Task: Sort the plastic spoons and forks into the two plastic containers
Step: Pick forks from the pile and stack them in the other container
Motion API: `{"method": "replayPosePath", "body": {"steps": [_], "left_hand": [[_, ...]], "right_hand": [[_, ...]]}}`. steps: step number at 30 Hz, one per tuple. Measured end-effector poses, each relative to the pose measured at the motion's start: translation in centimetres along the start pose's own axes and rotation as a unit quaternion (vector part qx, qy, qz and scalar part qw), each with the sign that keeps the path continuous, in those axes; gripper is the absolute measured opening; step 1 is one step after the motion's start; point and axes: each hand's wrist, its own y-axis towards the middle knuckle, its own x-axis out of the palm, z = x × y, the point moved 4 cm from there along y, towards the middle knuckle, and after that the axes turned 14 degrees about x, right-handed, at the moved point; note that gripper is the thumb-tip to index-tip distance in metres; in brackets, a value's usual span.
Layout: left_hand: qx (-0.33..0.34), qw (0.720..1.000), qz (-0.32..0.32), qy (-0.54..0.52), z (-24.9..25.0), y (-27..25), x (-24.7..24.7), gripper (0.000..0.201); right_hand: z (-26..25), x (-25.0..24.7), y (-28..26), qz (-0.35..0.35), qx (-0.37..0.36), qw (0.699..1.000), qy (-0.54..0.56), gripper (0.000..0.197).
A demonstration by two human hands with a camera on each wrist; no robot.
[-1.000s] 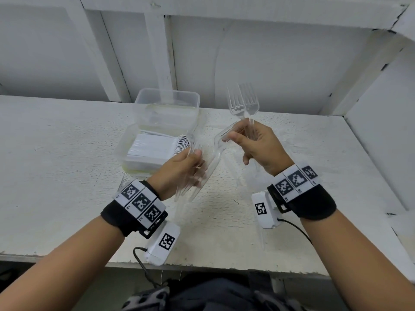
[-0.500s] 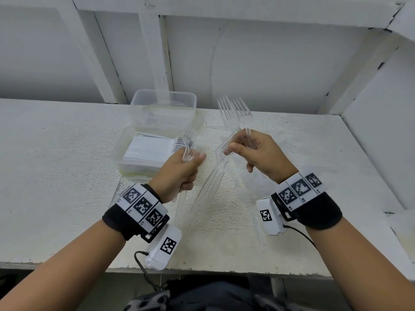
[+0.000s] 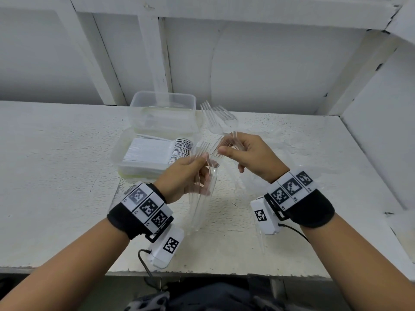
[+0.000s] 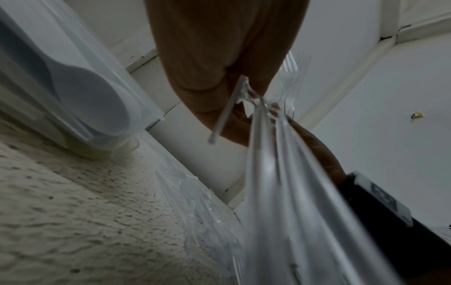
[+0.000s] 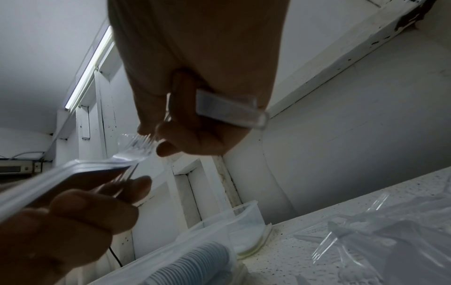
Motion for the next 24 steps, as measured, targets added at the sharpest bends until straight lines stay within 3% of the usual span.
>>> {"method": "replayPosePath", "body": {"steps": [4,13,16,19,24], "left_hand": [[0.013,0.999,0.04,0.017,-0.3,0.3,-0.5,0.048],[0.079,0.997,0.002,0.026,-0.3,0.6,0.0,0.07],[0.08,0.995,0.002,0.056,-0.2,0.6,0.3,0.072],[0.084,0.992,0.004,0.095,-0.4,0.6,0.6,0.07],[0.014,0.999,0.011,0.05,-0.8,0.6,0.8,0.065]], "right_hand": [[-0.3,0.1,0.3,0.001,-0.008,1.0,-0.001,0.013],[-0.4,0.5,0.8,0.002,-0.011,1.0,-0.01,0.011],[-0.3,0.7,0.8,0.002,-0.007,1.0,-0.029,0.005],[-0.3,1.0,0.7,0.018,-0.004,0.999,-0.045,0.013],[-0.5,1.2,0.6,0.012,0.004,0.999,-0.038,0.002]]}}
